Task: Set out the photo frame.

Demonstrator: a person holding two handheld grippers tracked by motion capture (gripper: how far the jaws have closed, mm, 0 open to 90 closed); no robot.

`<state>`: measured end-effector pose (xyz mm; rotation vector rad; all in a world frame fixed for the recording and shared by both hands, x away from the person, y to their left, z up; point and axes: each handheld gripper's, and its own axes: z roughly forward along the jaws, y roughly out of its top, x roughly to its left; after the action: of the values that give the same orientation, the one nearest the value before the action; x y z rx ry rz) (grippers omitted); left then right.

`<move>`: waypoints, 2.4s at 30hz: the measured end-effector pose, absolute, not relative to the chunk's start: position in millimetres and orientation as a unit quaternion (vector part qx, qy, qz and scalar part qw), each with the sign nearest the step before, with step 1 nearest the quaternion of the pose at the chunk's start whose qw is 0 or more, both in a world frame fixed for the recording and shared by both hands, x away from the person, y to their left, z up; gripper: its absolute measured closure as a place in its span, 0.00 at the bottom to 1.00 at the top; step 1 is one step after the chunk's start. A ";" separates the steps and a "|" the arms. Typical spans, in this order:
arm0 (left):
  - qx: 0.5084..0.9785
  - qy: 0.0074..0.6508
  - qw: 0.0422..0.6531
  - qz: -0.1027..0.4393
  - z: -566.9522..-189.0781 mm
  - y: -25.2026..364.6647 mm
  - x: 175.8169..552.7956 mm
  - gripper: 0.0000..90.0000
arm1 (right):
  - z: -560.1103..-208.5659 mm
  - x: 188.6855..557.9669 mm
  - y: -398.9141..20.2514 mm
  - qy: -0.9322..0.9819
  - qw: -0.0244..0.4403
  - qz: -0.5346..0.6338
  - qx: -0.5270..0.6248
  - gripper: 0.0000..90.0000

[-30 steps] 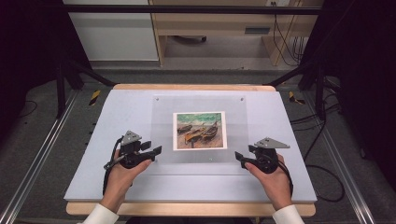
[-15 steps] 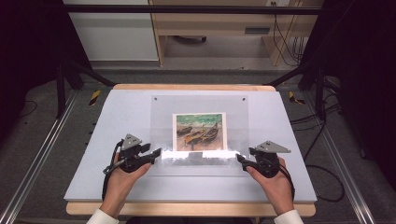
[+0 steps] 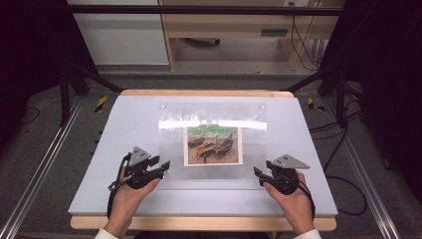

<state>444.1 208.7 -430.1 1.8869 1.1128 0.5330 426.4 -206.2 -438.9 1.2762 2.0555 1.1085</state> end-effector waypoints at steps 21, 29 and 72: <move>0.758 0.438 0.421 0.236 -432.8 210.1 424.1 0.70 | -441.7 409.1 -202.3 0.760 0.264 0.375 0.461 0.64; 0.755 0.439 0.426 0.235 -434.4 211.7 420.1 0.73 | -443.9 403.7 -201.4 0.760 0.272 0.368 0.461 0.68; 0.753 0.435 0.438 0.229 -440.0 216.0 410.6 0.79 | -451.0 394.6 -202.8 0.752 0.279 0.380 0.460 0.70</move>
<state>410.6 216.0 -440.0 1.8714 1.0802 0.5685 394.6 -202.8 -451.0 1.2351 2.0189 1.0197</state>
